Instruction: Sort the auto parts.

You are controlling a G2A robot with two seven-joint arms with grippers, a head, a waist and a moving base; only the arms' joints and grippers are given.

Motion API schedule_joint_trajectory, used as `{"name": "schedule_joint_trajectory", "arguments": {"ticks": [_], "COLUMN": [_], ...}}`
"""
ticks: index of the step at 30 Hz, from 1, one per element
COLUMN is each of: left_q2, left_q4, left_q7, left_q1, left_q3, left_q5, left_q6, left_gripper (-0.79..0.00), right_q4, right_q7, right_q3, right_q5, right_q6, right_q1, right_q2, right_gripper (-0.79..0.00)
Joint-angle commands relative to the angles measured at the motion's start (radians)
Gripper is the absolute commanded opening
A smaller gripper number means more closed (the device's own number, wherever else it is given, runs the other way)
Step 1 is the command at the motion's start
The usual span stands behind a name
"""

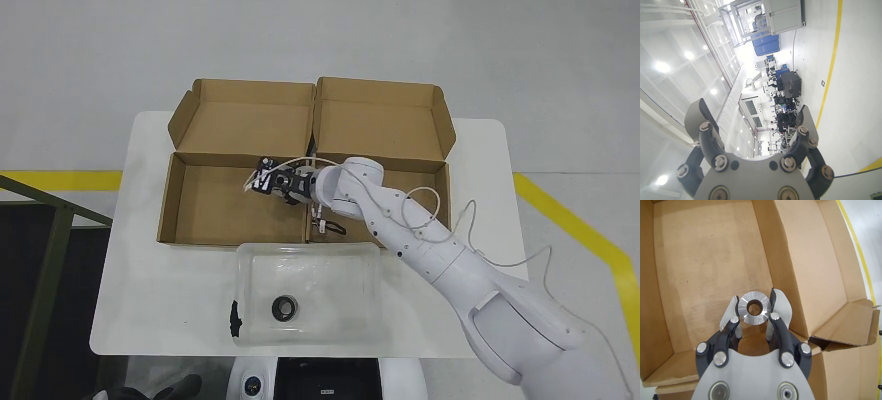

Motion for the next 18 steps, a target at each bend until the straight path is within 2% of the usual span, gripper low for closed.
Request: {"name": "schedule_joint_trajectory", "arguments": {"ticks": [1,15,18], "left_q2": [0.000,0.000,0.000], "left_q4": [0.000,0.000,0.000], "left_q7": [0.000,0.000,0.000], "left_q1": [0.000,0.000,0.000], "left_q3": [0.000,0.000,0.000], "left_q5": [0.000,0.000,0.000], "left_q6": [0.000,0.000,0.000], "left_gripper": [0.000,0.000,0.000], "right_q4": [0.008,0.030,0.028], "right_q7": [0.002,0.013,0.013], "right_q3": [-0.003,-0.008,-0.003], "right_q5": [-0.011,-0.069,-0.073], "right_q6": [0.001,-0.012,-0.017], "right_q1": [0.004,0.015,0.015], "right_q2": [-0.005,-0.035,-0.039], "right_gripper": [-0.625,-0.456,-0.453]}}
